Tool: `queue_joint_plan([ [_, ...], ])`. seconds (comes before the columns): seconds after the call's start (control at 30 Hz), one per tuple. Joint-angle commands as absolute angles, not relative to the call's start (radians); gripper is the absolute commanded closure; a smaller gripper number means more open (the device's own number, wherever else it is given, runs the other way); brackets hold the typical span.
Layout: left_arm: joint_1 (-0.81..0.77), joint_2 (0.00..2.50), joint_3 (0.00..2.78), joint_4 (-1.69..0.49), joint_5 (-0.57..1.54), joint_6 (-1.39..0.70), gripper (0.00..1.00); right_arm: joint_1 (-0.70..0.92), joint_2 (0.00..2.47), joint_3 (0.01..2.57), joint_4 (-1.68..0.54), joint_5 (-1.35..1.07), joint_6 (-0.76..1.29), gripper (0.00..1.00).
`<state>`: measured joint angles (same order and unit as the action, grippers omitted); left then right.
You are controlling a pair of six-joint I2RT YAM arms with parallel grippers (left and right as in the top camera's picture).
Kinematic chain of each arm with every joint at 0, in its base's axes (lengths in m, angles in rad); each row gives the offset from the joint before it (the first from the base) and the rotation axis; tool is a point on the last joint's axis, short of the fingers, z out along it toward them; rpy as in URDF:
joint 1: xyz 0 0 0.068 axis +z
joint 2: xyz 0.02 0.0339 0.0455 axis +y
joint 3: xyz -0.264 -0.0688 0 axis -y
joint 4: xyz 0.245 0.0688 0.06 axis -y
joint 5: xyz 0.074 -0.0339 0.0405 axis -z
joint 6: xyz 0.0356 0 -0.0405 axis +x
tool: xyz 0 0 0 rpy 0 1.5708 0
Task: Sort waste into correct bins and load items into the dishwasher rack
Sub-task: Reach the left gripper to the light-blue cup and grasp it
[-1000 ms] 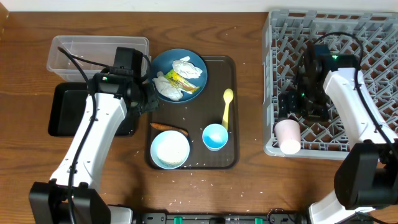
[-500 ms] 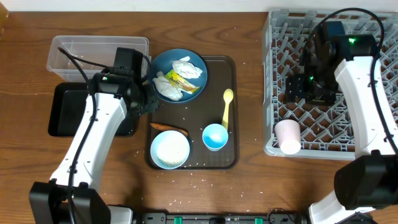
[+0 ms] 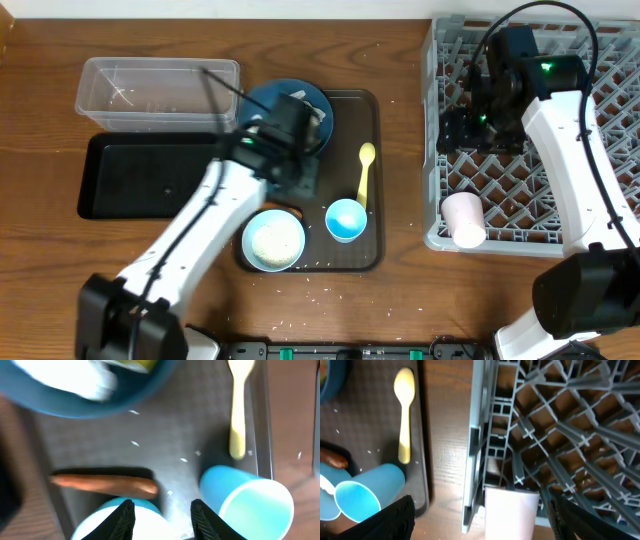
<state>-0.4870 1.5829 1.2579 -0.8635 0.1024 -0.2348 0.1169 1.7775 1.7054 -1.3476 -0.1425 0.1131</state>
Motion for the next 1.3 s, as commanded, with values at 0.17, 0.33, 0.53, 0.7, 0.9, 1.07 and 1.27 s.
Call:
queue_joint_plan([
  [0.17,-0.600,1.766,1.261,-0.874,0.104,-0.265,0.61,0.104,1.777,1.702,-1.319,-0.146,0.118,0.16],
  [0.33,-0.607,1.807,1.261,-0.869,0.104,-0.294,0.72,0.103,1.777,1.702,-1.306,-0.146,0.117,0.18],
  [0.53,-0.607,1.806,1.261,-0.852,0.104,-0.312,0.80,0.103,1.778,1.702,-1.295,-0.147,0.118,0.18],
  [0.7,-0.579,1.785,1.299,-0.916,0.108,-0.312,0.65,0.103,1.778,1.702,-1.290,-0.147,0.115,0.17],
  [0.9,-0.532,1.711,1.371,-0.971,0.182,-0.316,0.49,0.104,1.778,1.702,-1.279,-0.147,0.115,0.17],
  [1.07,-0.556,1.679,1.370,-0.969,0.199,-0.366,0.47,0.104,1.778,1.702,-1.281,-0.147,0.115,0.17],
  [1.27,-0.622,1.710,1.324,-0.960,0.198,-0.380,0.48,0.104,1.778,1.702,-1.279,-0.147,0.114,0.17],
])
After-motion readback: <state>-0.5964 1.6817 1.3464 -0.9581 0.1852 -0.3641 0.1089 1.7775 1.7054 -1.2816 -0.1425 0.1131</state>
